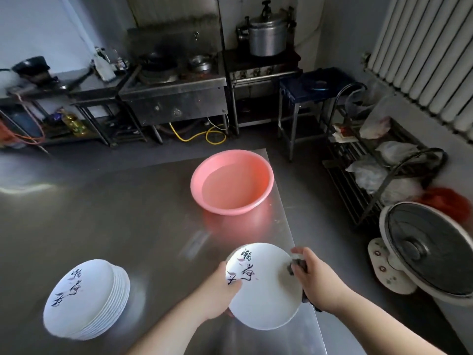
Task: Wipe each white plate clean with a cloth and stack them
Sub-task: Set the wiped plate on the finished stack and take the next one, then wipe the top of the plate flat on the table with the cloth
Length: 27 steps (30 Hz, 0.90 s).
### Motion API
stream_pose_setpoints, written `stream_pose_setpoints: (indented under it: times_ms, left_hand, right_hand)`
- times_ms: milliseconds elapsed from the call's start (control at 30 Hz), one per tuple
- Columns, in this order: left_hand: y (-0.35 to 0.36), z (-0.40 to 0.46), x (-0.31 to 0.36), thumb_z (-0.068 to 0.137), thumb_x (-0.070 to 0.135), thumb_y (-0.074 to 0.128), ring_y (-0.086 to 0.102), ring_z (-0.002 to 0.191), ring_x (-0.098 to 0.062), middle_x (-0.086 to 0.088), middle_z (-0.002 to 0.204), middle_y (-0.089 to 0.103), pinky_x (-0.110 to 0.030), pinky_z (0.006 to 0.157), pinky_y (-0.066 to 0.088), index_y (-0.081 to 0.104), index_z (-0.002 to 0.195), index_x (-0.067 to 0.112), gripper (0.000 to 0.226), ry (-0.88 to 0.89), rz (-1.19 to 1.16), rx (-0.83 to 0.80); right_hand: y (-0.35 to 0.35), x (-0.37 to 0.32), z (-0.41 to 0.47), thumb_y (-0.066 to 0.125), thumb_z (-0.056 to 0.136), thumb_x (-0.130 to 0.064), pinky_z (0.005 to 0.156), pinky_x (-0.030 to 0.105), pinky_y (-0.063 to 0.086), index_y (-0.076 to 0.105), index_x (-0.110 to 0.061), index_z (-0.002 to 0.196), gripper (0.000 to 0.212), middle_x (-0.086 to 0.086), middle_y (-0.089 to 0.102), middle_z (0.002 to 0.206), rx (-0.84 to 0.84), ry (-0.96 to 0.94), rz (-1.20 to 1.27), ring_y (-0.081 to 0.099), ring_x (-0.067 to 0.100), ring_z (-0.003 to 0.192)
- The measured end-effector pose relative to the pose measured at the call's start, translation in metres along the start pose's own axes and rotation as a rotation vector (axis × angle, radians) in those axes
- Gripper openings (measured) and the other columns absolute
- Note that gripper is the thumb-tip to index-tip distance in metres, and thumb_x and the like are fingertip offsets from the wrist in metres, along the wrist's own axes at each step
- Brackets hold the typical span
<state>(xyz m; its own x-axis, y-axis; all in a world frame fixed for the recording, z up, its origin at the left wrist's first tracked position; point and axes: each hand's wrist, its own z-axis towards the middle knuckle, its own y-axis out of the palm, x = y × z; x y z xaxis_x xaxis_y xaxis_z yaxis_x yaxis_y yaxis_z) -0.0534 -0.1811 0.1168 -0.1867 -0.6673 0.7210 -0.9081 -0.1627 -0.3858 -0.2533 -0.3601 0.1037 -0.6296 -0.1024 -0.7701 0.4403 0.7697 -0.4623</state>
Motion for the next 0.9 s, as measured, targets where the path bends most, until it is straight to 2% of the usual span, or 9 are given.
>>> stream_pose_setpoints:
  times_ms: [67, 133, 233, 333, 433, 500, 633, 767, 900]
  left_hand:
    - [0.002, 0.006, -0.005, 0.092, 0.026, 0.041, 0.064, 0.068, -0.013, -0.001, 0.106, 0.065, -0.027, 0.052, 0.051, 0.054, 0.113, 0.026, 0.024, -0.042, 0.158, 0.049]
    - [0.002, 0.012, -0.011, 0.100, 0.027, 0.045, 0.060, 0.083, -0.017, -0.001, 0.113, 0.060, -0.030, 0.063, 0.050, 0.048, 0.111, 0.022, 0.012, -0.095, 0.308, 0.136]
    - [0.004, 0.023, -0.021, 0.106, 0.030, 0.047, 0.059, 0.102, -0.023, -0.003, 0.121, 0.062, -0.036, 0.083, 0.049, 0.045, 0.115, 0.019, 0.014, -0.072, 0.435, 0.193]
    - [0.004, 0.032, -0.024, 0.108, 0.031, 0.046, 0.063, 0.110, -0.029, -0.007, 0.126, 0.065, -0.037, 0.082, 0.048, 0.043, 0.128, 0.016, 0.025, -0.079, 0.531, 0.210]
    - [0.003, 0.041, -0.025, 0.109, 0.034, 0.044, 0.063, 0.120, -0.032, -0.007, 0.139, 0.063, -0.034, 0.080, 0.042, 0.038, 0.144, 0.010, 0.043, -0.095, 0.680, 0.197]
    - [0.004, 0.044, -0.026, 0.109, 0.036, 0.045, 0.062, 0.121, -0.032, -0.006, 0.140, 0.063, -0.034, 0.079, 0.042, 0.038, 0.145, 0.011, 0.044, -0.103, 0.727, 0.192]
    - [0.004, 0.050, -0.030, 0.107, 0.040, 0.047, 0.064, 0.113, -0.031, -0.007, 0.129, 0.066, -0.036, 0.079, 0.047, 0.046, 0.131, 0.016, 0.034, -0.120, 0.727, 0.199]
    - [0.000, 0.053, -0.037, 0.104, 0.043, 0.051, 0.066, 0.104, -0.029, -0.002, 0.119, 0.068, -0.036, 0.076, 0.049, 0.049, 0.120, 0.018, 0.029, -0.098, 0.669, 0.219]
    - [-0.003, 0.053, -0.046, 0.100, 0.047, 0.050, 0.066, 0.094, -0.027, 0.003, 0.105, 0.067, -0.038, 0.076, 0.054, 0.049, 0.111, 0.024, 0.026, -0.059, 0.618, 0.219]
  right_hand:
    - [0.007, 0.004, 0.008, 0.044, 0.104, -0.028, 0.041, 0.032, 0.049, 0.054, -0.041, 0.105, 0.016, -0.009, 0.069, 0.097, -0.028, 0.003, -0.083, 0.067, 0.019, 0.053]
    - [0.014, 0.009, 0.016, 0.044, 0.102, -0.026, 0.050, 0.035, 0.056, 0.057, -0.038, 0.100, 0.018, -0.008, 0.070, 0.091, -0.022, -0.021, -0.183, 0.065, 0.014, 0.054]
    - [0.021, 0.013, 0.027, 0.044, 0.103, -0.033, 0.066, 0.040, 0.057, 0.055, -0.036, 0.105, 0.012, -0.007, 0.069, 0.086, 0.008, -0.045, -0.316, 0.064, 0.014, 0.067]
    - [0.025, 0.015, 0.038, 0.044, 0.103, -0.040, 0.068, 0.039, 0.055, 0.050, -0.036, 0.109, 0.009, -0.008, 0.065, 0.085, 0.017, -0.096, -0.424, 0.063, 0.014, 0.075]
    - [0.026, 0.016, 0.046, 0.042, 0.103, -0.041, 0.066, 0.038, 0.055, 0.048, -0.037, 0.110, 0.009, -0.007, 0.063, 0.084, 0.020, -0.119, -0.505, 0.063, 0.018, 0.076]
    - [0.025, 0.015, 0.051, 0.040, 0.104, -0.040, 0.065, 0.037, 0.054, 0.047, -0.037, 0.112, 0.011, -0.007, 0.062, 0.084, 0.027, -0.129, -0.552, 0.063, 0.021, 0.077]
    - [0.024, 0.011, 0.058, 0.038, 0.104, -0.039, 0.062, 0.036, 0.052, 0.047, -0.032, 0.107, 0.012, -0.006, 0.061, 0.084, 0.028, -0.159, -0.638, 0.062, 0.025, 0.076]
    - [0.023, 0.004, 0.059, 0.034, 0.103, -0.038, 0.051, 0.030, 0.035, 0.043, -0.028, 0.096, 0.015, -0.004, 0.056, 0.078, 0.021, -0.177, -0.782, 0.056, 0.027, 0.070]
    - [0.018, -0.008, 0.059, 0.035, 0.105, -0.035, 0.049, 0.028, 0.026, 0.041, -0.027, 0.093, 0.016, -0.005, 0.046, 0.072, 0.041, -0.193, -0.972, 0.049, 0.026, 0.064]
